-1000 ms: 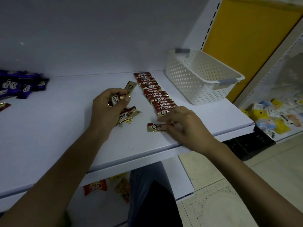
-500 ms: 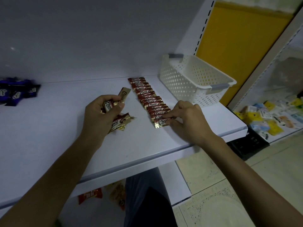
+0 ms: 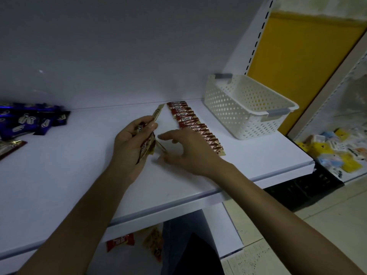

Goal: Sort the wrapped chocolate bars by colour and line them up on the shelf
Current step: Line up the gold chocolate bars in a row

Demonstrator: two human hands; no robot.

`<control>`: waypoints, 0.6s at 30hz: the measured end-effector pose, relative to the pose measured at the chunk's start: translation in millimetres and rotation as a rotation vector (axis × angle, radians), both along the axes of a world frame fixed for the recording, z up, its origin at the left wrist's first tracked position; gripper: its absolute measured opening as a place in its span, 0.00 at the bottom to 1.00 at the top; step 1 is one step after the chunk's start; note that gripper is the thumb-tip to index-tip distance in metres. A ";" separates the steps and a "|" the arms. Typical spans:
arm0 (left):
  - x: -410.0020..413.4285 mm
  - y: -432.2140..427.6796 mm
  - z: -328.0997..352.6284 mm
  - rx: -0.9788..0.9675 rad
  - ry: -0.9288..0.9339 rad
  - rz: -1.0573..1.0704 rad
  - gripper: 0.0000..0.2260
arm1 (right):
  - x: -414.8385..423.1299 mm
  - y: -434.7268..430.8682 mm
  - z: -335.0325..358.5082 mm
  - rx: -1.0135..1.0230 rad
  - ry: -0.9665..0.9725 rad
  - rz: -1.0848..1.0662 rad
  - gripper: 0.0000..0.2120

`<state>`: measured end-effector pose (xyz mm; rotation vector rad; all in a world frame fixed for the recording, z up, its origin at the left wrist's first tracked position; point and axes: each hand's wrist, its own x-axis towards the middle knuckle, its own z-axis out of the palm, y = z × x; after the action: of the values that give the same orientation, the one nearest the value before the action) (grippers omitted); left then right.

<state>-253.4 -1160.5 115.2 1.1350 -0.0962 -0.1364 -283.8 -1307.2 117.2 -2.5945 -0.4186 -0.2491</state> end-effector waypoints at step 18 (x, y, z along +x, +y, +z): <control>-2.2 -1.1 -2.2 0.086 0.001 -0.030 0.07 | -29.1 -45.8 15.1 0.762 0.196 -0.178 0.04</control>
<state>-255.7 -1161.6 113.0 1.2198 -0.1075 -0.1695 -313.0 -1353.0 132.4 -1.8773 -0.0030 -0.1669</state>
